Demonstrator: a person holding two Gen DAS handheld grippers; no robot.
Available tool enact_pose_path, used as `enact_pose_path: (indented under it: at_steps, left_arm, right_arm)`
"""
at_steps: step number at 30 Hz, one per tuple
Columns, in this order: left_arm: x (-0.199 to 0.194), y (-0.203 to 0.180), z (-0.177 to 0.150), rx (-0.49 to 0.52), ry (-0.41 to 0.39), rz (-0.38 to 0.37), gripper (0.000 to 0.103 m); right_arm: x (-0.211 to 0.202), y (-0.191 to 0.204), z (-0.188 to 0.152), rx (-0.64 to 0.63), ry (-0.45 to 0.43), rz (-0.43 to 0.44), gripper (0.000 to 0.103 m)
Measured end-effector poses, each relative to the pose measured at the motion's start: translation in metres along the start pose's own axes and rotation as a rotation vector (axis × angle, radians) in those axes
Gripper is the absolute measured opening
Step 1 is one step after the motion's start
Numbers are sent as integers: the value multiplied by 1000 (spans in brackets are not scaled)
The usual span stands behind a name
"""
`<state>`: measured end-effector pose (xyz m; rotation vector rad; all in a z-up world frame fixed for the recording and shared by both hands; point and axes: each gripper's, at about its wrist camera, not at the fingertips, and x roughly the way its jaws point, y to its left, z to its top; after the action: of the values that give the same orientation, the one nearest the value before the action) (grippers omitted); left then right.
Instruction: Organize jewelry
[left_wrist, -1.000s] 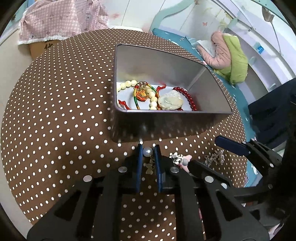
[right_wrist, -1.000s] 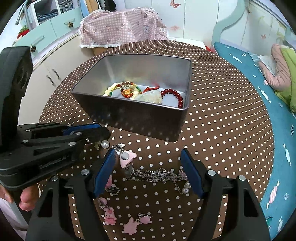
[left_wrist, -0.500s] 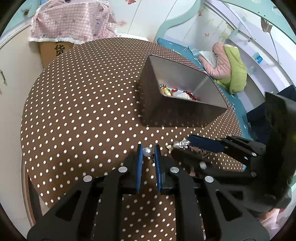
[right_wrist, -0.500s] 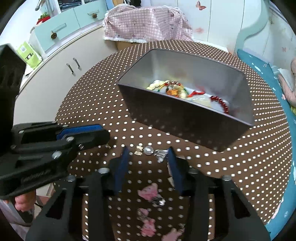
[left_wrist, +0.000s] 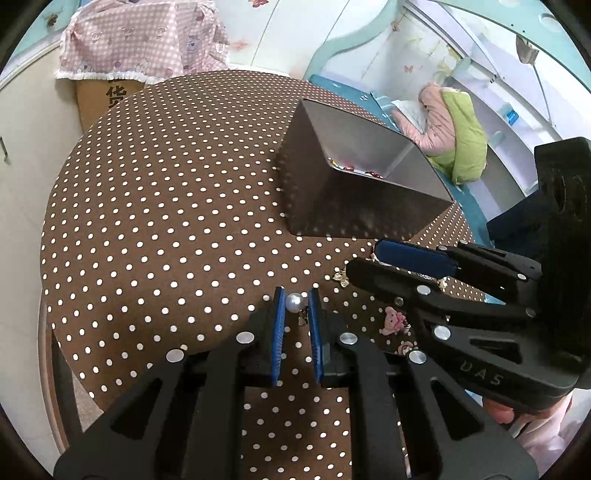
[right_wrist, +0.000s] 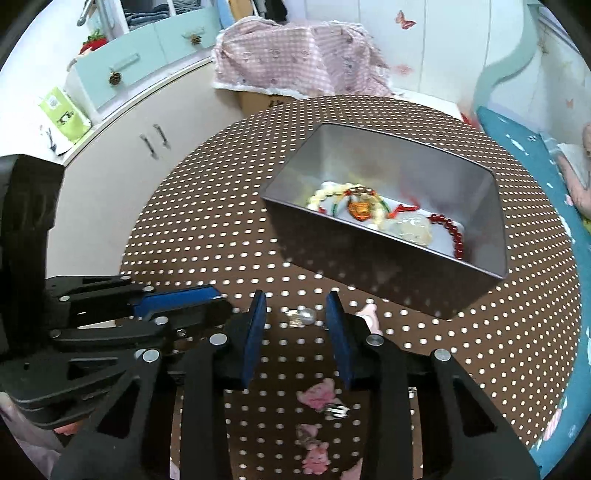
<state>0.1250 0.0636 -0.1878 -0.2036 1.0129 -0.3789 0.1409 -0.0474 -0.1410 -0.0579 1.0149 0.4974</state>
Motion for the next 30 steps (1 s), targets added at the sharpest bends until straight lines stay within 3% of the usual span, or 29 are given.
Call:
enact_pose_path:
  at_steps: [6, 10, 17, 30]
  left_arm:
    - [-3, 9, -2, -20, -2, 4, 13]
    - [-4, 11, -2, -24, -2, 3, 13]
    - [-6, 8, 4, -11, -9, -2, 13]
    - [-16, -47, 43, 115, -84, -32, 13]
  right_arm:
    - [21, -3, -3, 25, 57, -24, 28]
    - [24, -4, -2, 30, 54, -11, 14]
    - [17, -4, -1, 46, 49, -9, 13]
    - [-40, -31, 10, 74, -103, -47, 13]
